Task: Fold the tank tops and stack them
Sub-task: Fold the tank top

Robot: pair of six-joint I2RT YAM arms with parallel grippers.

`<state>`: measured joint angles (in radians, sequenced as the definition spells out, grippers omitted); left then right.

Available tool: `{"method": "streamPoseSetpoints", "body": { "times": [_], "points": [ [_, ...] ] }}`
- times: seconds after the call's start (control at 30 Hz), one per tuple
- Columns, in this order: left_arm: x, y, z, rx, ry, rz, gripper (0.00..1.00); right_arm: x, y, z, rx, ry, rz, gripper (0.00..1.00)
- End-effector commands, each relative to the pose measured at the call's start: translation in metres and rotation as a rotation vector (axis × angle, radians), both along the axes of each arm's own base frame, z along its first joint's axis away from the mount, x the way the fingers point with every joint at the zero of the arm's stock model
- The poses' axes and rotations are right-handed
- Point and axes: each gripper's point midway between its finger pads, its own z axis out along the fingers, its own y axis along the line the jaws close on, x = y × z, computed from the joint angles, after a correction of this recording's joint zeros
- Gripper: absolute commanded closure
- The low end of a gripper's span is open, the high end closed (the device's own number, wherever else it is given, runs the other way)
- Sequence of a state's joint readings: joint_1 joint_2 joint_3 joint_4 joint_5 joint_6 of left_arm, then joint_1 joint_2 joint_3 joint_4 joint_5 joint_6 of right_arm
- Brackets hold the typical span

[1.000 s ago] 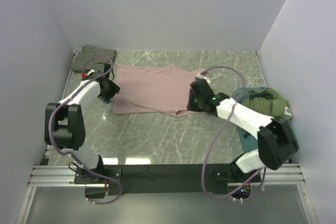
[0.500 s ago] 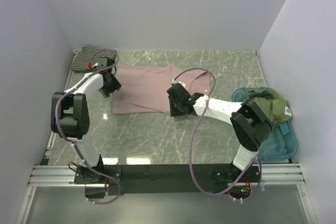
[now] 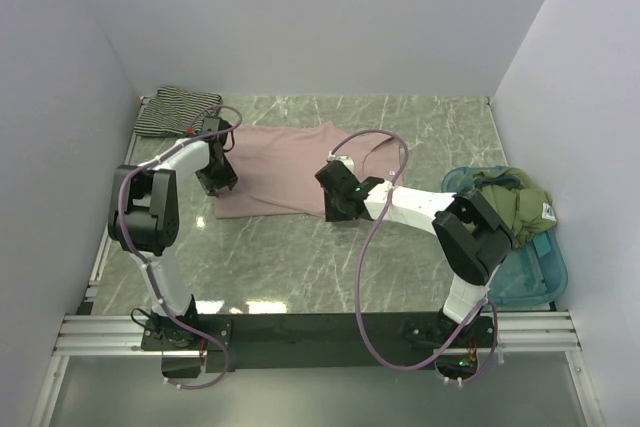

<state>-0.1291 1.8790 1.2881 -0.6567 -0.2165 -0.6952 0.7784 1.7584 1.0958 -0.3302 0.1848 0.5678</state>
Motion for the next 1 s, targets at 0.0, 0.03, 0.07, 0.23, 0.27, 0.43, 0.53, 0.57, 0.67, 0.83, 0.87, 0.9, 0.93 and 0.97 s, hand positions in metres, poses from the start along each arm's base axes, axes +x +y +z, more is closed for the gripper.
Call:
{"method": "streamPoseSetpoints", "body": {
  "times": [0.0,0.03,0.07,0.23,0.27,0.43,0.53,0.57,0.67,0.83,0.87,0.9,0.93,0.97],
  "points": [
    [0.007,0.001,0.011,0.032,-0.013,-0.020,0.52,0.006,0.003,0.011,0.007,-0.039,-0.021,0.71],
    [0.004,0.002,0.010,0.036,-0.007,-0.018,0.53,0.006,0.003,0.010,0.006,-0.037,-0.021,0.71],
    [0.004,0.001,0.011,0.038,-0.012,-0.019,0.54,0.005,0.004,0.011,0.007,-0.038,-0.018,0.71],
    [-0.002,0.002,0.015,0.037,-0.018,-0.019,0.63,0.004,0.005,0.010,0.012,-0.033,-0.017,0.73],
    [-0.002,0.002,0.016,0.037,-0.019,-0.021,0.64,0.004,0.004,0.008,0.010,-0.029,-0.020,0.73],
    [-0.006,0.000,0.018,0.025,-0.022,-0.033,0.80,0.003,0.006,0.008,0.010,-0.027,-0.019,0.74],
    [-0.009,-0.002,0.022,0.010,-0.032,-0.041,0.88,0.003,0.005,0.008,0.013,-0.026,-0.021,0.74],
    [-0.010,-0.005,0.023,-0.006,-0.036,-0.048,0.91,0.002,0.005,0.008,0.013,-0.027,-0.023,0.74],
    [-0.016,-0.009,0.028,-0.033,-0.047,-0.059,0.95,0.002,0.005,0.008,0.014,-0.026,-0.024,0.74],
    [-0.033,-0.014,0.031,-0.067,-0.055,-0.081,0.94,0.000,0.004,0.010,0.016,-0.027,-0.024,0.74],
    [-0.040,-0.014,0.026,-0.072,-0.045,-0.083,0.94,0.000,0.004,0.010,0.015,-0.028,-0.023,0.74],
    [-0.044,-0.015,0.029,-0.079,-0.054,-0.087,0.94,0.000,0.003,0.010,0.014,-0.026,-0.026,0.74],
    [-0.047,-0.016,0.029,-0.082,-0.054,-0.092,0.94,0.001,0.004,0.012,0.018,-0.030,-0.026,0.74],
    [-0.054,-0.016,0.024,-0.084,-0.041,-0.092,0.94,0.000,0.003,0.011,0.014,-0.026,-0.026,0.74]
  ]
}}
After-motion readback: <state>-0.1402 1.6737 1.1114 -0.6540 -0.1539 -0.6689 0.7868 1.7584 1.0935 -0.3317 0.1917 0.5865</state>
